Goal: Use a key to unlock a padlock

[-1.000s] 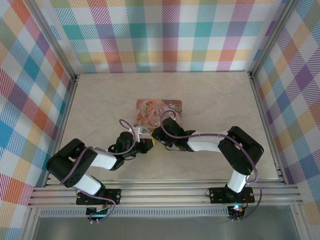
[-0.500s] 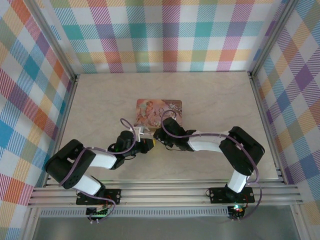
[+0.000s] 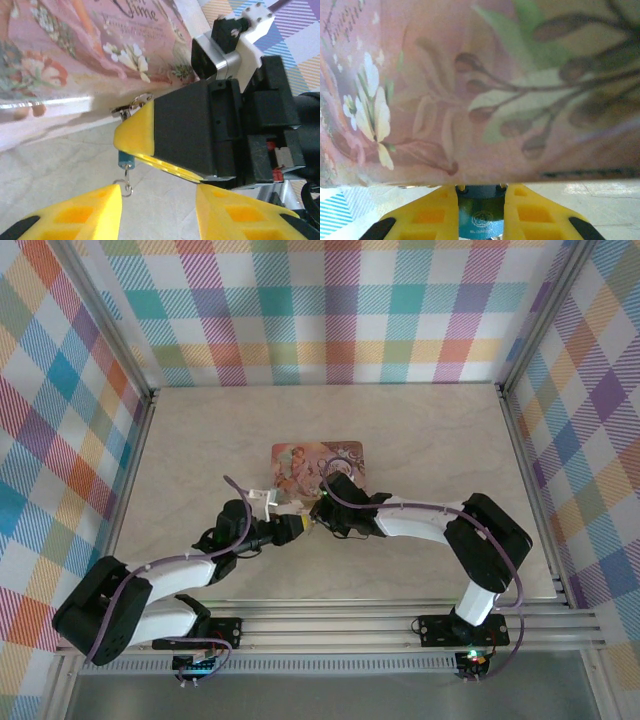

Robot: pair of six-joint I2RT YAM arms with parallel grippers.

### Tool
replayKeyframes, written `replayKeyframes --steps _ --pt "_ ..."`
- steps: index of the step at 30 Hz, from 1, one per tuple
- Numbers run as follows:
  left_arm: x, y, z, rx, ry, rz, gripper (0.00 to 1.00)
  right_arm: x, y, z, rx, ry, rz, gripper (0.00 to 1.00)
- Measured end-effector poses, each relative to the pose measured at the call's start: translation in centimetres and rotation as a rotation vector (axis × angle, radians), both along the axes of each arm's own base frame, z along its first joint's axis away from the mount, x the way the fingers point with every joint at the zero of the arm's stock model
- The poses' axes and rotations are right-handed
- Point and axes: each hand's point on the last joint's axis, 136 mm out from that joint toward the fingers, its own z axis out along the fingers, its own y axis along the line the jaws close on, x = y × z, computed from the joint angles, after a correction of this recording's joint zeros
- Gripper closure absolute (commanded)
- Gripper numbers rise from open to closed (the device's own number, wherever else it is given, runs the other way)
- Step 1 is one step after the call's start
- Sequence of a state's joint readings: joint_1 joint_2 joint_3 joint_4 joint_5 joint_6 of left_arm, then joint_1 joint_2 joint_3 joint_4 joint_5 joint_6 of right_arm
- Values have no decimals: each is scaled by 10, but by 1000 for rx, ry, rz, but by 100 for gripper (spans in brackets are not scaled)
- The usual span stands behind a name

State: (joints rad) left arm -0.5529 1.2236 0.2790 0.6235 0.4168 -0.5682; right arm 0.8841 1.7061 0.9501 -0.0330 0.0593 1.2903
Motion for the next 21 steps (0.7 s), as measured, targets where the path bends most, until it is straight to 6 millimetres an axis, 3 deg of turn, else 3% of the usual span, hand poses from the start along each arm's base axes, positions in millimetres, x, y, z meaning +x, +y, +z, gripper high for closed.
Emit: replayKeyframes --steps 13,17,21 --pt "-7 -8 -49 21 164 -40 67 -1 0 1 3 11 -3 100" --pt "-4 -12 -54 13 176 -43 74 -3 -1 1 1 16 -1 100" --pt "0 -16 -52 -8 166 -45 74 -2 -2 1 0 17 -6 100"
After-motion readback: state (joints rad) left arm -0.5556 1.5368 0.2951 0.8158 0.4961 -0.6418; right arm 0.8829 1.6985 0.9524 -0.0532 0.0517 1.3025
